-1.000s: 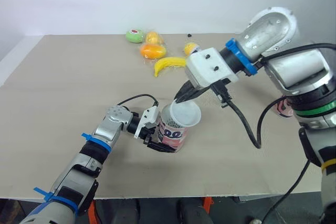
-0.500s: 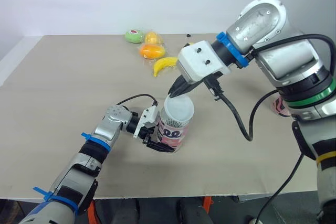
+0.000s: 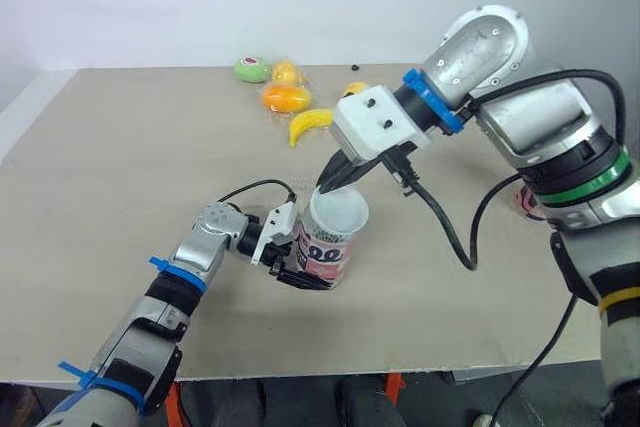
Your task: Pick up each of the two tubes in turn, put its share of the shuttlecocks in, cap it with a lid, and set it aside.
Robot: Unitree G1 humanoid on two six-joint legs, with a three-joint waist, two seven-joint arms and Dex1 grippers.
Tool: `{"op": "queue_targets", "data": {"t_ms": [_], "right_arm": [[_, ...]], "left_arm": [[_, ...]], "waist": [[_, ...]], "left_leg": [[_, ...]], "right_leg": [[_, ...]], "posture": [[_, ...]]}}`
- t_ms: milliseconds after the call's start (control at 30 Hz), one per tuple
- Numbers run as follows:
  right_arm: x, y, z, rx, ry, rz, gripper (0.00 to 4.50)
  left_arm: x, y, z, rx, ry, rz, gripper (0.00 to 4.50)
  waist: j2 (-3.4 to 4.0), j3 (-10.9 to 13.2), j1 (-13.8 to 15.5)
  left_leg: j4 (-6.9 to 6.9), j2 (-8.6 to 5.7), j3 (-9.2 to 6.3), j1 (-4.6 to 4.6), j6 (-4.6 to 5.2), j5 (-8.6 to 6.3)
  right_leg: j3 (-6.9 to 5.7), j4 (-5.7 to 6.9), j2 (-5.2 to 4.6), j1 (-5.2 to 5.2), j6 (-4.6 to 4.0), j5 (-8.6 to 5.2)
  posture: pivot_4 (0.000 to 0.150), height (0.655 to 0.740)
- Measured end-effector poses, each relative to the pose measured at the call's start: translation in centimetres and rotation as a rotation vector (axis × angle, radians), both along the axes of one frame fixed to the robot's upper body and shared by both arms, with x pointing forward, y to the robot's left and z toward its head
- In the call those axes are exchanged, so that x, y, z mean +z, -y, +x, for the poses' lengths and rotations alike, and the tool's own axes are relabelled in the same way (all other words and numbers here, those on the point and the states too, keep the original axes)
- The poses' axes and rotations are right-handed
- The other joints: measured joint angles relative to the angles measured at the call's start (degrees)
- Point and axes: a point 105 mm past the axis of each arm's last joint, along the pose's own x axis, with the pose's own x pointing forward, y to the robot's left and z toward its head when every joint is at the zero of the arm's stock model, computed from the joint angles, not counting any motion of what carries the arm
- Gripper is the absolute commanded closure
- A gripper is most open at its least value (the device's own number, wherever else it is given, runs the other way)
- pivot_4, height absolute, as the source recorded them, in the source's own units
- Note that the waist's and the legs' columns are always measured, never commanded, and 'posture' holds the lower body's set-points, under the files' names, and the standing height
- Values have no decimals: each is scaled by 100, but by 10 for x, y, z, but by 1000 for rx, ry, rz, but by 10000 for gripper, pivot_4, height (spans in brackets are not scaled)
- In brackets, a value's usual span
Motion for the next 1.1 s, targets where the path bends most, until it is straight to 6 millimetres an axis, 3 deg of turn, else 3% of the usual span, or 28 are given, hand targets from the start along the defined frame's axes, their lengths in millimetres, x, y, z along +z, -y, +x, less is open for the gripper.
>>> {"op": "queue_targets", "data": {"t_ms": [533, 800, 1100], "right_arm": [[1, -8, -9, 99, -20, 42, 44371], [-16, -8, -5, 115, -18, -27, 44371], [-19, -14, 1, 129, 23, -41, 44371]], "left_arm": [[2, -21, -9, 69, 15, 26, 11338], [2, -21, -10, 87, 5, 9, 11338], [-3, -16, -9, 126, -46, -37, 11338]], "waist": [[-2, -1, -71], [-5, -3, -69], [-17, -12, -38]], "left_leg": [[-48, 17, -1, 40, 1, -1], [-56, 17, 1, 68, 2, -1], [-48, 16, 1, 72, 2, -1]], "right_leg": [[7, 52, 26, -9, -49, -41], [7, 67, 26, 3, -56, -57], [7, 67, 23, 14, -70, -63]], "posture": [[1500, 6895], [1500, 6895], [1500, 6895]]}}
